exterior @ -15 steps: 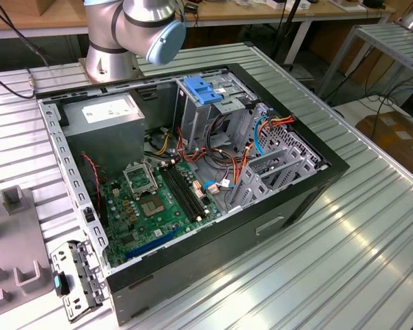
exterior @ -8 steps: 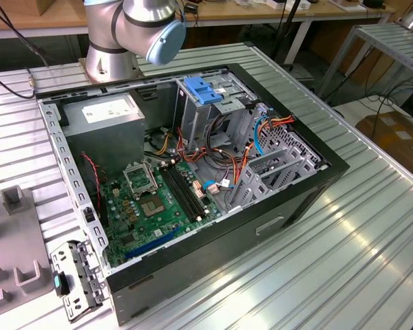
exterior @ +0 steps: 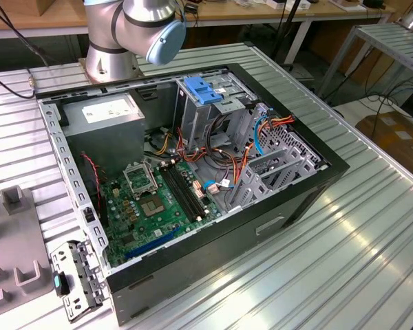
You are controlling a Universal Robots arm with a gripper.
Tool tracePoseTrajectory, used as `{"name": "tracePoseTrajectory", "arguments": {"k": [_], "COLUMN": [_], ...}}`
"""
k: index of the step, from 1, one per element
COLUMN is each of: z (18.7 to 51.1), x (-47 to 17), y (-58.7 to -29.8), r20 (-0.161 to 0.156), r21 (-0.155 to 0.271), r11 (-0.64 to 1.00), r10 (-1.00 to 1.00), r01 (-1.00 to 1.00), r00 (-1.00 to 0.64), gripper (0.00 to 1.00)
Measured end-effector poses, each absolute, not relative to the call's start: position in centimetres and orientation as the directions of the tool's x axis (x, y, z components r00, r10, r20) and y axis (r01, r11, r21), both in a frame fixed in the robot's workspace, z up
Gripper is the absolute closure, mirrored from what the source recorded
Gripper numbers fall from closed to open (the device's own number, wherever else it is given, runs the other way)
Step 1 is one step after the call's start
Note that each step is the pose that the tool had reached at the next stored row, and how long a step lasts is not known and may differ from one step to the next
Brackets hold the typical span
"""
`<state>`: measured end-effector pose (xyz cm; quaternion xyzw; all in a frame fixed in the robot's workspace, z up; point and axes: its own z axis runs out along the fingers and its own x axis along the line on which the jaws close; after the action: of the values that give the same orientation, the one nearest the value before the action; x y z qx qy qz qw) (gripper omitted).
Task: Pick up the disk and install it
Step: 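Pick up the disk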
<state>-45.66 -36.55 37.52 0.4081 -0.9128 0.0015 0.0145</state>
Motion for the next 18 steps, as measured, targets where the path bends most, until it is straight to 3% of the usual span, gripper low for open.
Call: {"name": "tracePoseTrajectory", "arguments": {"k": [18], "z": [37.48], "x": [-45.66], "y": [-36.55], "r20": [0.008], "r21": [-0.023], "r11": [0.461], "r10": [-0.887], "r01": [-0.887], "r00": [-0.462], "gripper": [0.89]}}
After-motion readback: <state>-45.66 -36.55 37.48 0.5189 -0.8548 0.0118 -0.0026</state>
